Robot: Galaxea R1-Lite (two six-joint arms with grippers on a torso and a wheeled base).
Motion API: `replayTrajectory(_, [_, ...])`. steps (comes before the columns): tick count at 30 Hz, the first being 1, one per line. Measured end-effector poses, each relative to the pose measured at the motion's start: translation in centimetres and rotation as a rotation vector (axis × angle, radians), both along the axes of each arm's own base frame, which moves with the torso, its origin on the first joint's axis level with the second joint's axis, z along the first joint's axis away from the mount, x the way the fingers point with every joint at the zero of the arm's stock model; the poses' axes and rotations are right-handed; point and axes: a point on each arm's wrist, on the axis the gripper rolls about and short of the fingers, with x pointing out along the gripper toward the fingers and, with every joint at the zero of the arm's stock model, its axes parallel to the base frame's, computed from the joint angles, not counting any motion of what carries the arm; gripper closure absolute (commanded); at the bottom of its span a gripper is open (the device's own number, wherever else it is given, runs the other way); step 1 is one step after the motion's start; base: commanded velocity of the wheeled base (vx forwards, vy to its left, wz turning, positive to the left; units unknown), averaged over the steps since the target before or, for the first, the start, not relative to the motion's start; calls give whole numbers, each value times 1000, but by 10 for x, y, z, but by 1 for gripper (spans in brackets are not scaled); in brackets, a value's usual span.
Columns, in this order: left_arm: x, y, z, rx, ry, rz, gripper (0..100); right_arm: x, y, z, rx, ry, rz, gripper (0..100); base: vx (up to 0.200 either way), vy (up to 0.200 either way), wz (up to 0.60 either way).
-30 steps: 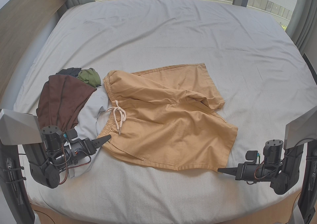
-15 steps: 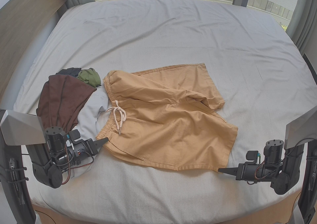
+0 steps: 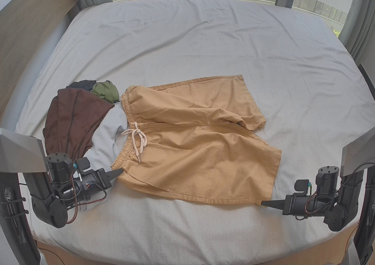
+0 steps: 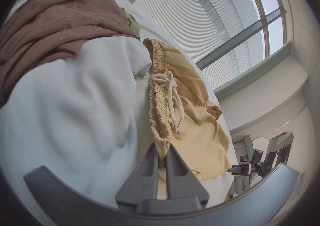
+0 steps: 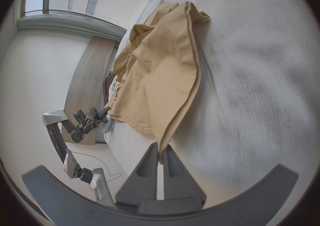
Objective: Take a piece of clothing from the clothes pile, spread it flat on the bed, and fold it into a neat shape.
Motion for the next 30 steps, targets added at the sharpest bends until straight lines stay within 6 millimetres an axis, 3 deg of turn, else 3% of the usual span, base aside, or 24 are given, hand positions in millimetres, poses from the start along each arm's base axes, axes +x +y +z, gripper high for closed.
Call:
replayTrajectory(18, [-53,-4,-5,-8,159,-91,100,-21,-14,7,-23,25,-30,100,0,0,0])
replayTrajectory(30, [-63,-1,-11,53,174,-110,100,-23,-13,-1,-41,48,-14,100,0,0,0])
